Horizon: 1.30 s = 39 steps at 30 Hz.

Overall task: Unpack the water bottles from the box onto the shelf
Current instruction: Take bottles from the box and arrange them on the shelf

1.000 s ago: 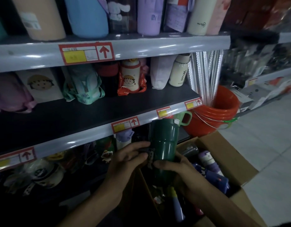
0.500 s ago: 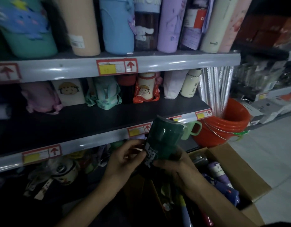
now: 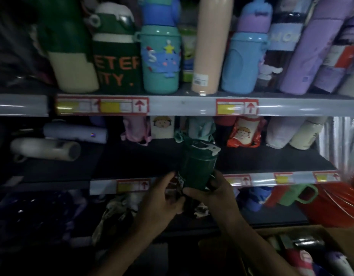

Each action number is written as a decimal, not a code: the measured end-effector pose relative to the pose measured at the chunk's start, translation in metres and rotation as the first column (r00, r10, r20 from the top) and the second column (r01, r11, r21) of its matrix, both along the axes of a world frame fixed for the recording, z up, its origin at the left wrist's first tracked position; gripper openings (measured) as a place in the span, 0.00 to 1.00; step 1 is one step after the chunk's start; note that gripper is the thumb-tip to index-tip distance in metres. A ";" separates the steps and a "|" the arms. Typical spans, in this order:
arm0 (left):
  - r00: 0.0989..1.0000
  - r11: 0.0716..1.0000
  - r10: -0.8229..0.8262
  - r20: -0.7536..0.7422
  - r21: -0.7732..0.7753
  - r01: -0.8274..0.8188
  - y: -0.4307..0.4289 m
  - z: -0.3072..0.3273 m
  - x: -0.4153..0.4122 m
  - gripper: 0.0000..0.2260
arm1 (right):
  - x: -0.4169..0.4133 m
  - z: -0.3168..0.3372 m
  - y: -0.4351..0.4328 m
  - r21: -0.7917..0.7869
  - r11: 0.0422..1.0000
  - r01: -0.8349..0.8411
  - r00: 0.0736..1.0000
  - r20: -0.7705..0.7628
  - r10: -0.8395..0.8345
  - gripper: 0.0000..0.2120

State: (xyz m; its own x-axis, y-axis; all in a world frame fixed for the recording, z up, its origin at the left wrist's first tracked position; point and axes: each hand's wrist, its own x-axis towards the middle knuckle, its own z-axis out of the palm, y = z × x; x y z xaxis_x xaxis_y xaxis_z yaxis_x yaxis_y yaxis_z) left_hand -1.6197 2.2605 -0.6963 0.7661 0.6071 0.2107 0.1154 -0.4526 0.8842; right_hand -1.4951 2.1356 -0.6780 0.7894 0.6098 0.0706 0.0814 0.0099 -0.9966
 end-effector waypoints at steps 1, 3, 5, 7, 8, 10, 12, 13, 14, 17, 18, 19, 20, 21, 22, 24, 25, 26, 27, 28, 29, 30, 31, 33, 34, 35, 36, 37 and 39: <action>0.999 0.999 0.028 0.021 0.022 -0.028 0.010 0.001 -0.003 0.27 | -0.003 0.002 0.013 0.004 1.000 -0.023 1.000 0.003 0.023 0.34; 0.998 0.995 0.062 0.032 0.074 -0.064 0.028 0.003 -0.009 0.26 | -0.008 0.004 0.040 0.025 0.998 -0.066 0.998 0.006 0.066 0.30; 0.996 0.991 0.091 0.026 0.094 -0.093 0.049 0.004 -0.015 0.26 | -0.013 0.005 0.067 0.045 0.995 -0.091 0.996 0.000 0.091 0.30; 0.991 0.983 0.136 -0.010 0.126 -0.133 0.070 0.006 -0.020 0.25 | -0.019 0.004 0.093 0.065 0.992 -0.113 0.993 -0.011 0.114 0.31; 0.988 0.983 0.148 -0.040 0.114 -0.143 0.080 0.006 -0.024 0.26 | -0.022 0.004 0.105 0.068 0.990 -0.127 0.992 -0.014 0.128 0.31; 0.985 0.985 0.162 -0.065 0.061 -0.159 0.100 0.005 -0.030 0.26 | -0.027 0.003 0.130 0.066 0.986 -0.154 0.988 -0.015 0.156 0.30; 0.975 0.980 0.196 -0.104 0.051 -0.191 0.122 0.004 -0.032 0.25 | -0.033 0.001 0.152 0.061 0.985 -0.164 0.986 -0.001 0.164 0.31; 0.969 0.977 0.212 -0.124 0.059 -0.206 0.133 0.005 -0.032 0.22 | -0.035 0.000 0.162 0.058 0.986 -0.157 0.988 0.005 0.157 0.32; 0.965 0.974 0.223 -0.137 0.074 -0.215 0.144 0.007 -0.031 0.21 | -0.037 -0.002 0.171 0.056 0.987 -0.153 0.988 0.012 0.152 0.32; 0.971 0.977 0.209 -0.114 0.063 -0.203 0.172 0.002 -0.027 0.13 | -0.040 -0.006 0.195 0.066 0.989 -0.131 0.991 0.037 0.129 0.33; 0.975 0.979 0.201 -0.097 0.062 -0.195 0.177 0.001 -0.026 0.08 | -0.039 -0.007 0.203 0.071 0.989 -0.127 0.992 0.035 0.124 0.33; 0.978 0.980 0.191 -0.081 0.067 -0.186 0.183 0.000 -0.024 0.08 | -0.038 -0.008 0.209 0.073 0.989 -0.128 0.991 0.039 0.125 0.33; 0.982 0.984 0.176 -0.063 0.054 -0.172 0.189 -0.003 -0.022 0.07 | -0.036 -0.010 0.215 0.065 0.989 -0.132 0.991 0.043 0.129 0.32; 0.985 0.985 0.169 -0.037 0.028 -0.168 0.194 -0.006 -0.019 0.08 | -0.033 -0.010 0.218 0.055 0.989 -0.138 0.990 0.044 0.135 0.31; 0.986 0.986 0.167 -0.010 0.006 -0.167 0.199 -0.008 -0.016 0.11 | -0.031 -0.012 0.221 0.047 0.989 -0.137 0.990 0.041 0.135 0.29; 0.985 0.985 0.170 0.028 -0.042 -0.169 0.210 -0.015 -0.010 0.12 | -0.023 -0.018 0.226 0.031 0.992 -0.126 0.991 0.052 0.124 0.25; 0.984 0.983 0.176 0.028 -0.051 -0.175 0.215 -0.018 -0.006 0.09 | -0.020 -0.021 0.229 0.024 0.993 -0.115 0.992 0.059 0.113 0.22; 0.984 0.983 0.175 0.025 -0.054 -0.174 0.218 -0.020 -0.003 0.07 | -0.018 -0.022 0.233 0.018 0.995 -0.101 0.993 0.061 0.100 0.21; 0.984 0.983 0.178 0.023 -0.056 -0.176 0.221 -0.022 0.001 0.07 | -0.017 -0.023 0.237 0.011 0.997 -0.083 0.995 0.064 0.082 0.21; 0.983 0.982 0.182 0.028 -0.065 -0.180 0.224 -0.023 0.003 0.09 | -0.015 -0.024 0.241 0.010 0.998 -0.061 0.996 0.061 0.060 0.23; 0.980 0.979 0.193 0.037 -0.073 -0.190 0.227 -0.023 0.006 0.11 | -0.013 -0.025 0.246 0.013 0.999 -0.040 0.997 0.059 0.040 0.26; 0.977 0.976 0.209 0.050 -0.080 -0.205 0.230 -0.024 0.009 0.12 | -0.011 -0.026 0.250 0.015 1.000 -0.024 0.998 0.064 0.023 0.27; 0.973 0.972 0.226 0.057 -0.082 -0.221 0.233 -0.025 0.012 0.13 | -0.010 -0.026 0.254 0.016 1.000 -0.011 0.997 0.074 0.010 0.27; 0.969 0.968 0.242 0.054 -0.083 -0.237 0.237 -0.025 0.016 0.08 | -0.007 -0.026 0.262 0.015 1.000 0.016 0.994 0.111 -0.018 0.27; 0.967 0.966 0.249 0.052 -0.086 -0.244 0.238 -0.025 0.018 0.04 | -0.006 -0.026 0.266 0.015 1.000 0.028 0.991 0.129 -0.030 0.27; 0.965 0.963 0.257 0.052 -0.090 -0.252 0.238 -0.025 0.020 0.02 | -0.006 -0.026 0.269 0.011 0.999 0.039 0.988 0.147 -0.040 0.26; 0.963 0.962 0.262 0.056 -0.091 -0.257 0.239 -0.026 0.022 0.03 | -0.005 -0.026 0.272 0.006 0.999 0.051 0.986 0.161 -0.051 0.24; 0.963 0.961 0.267 0.049 -0.082 -0.262 0.239 -0.027 0.023 0.04 | -0.003 -0.027 0.274 -0.003 0.998 0.064 0.982 0.176 -0.063 0.23; 0.964 0.963 0.264 0.031 -0.068 -0.262 0.242 -0.029 0.025 0.05 | -0.002 -0.029 0.277 -0.017 0.996 0.091 0.973 0.214 -0.085 0.21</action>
